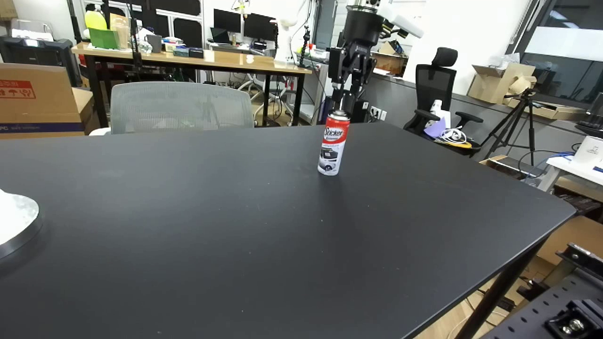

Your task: Remove the lid from the top of the spray can

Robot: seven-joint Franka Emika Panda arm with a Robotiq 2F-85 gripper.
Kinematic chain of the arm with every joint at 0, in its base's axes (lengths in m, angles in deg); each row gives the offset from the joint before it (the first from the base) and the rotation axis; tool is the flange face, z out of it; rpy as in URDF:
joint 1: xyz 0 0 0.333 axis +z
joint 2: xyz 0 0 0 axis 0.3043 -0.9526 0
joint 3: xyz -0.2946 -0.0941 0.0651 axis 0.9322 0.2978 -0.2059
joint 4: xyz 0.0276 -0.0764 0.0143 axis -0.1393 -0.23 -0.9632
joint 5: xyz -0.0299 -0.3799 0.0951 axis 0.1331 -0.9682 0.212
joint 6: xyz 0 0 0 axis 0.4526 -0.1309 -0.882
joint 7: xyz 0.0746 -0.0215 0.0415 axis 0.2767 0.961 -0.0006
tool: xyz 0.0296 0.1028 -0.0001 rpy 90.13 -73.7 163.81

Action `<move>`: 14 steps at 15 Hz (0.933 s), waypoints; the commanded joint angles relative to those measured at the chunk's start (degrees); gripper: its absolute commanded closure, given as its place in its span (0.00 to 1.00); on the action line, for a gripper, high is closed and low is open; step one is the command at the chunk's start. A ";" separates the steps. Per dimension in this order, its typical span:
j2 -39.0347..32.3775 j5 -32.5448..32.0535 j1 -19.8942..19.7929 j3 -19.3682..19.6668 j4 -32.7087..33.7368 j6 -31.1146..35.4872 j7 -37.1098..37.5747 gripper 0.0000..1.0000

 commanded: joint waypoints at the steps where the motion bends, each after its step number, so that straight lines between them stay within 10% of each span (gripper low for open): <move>1: 2.86 -0.02 -0.38 -0.48 -0.49 -0.41 -0.42 0.66; 14: 13.76 -14.39 6.32 -1.02 -15.71 15.30 3.86 0.66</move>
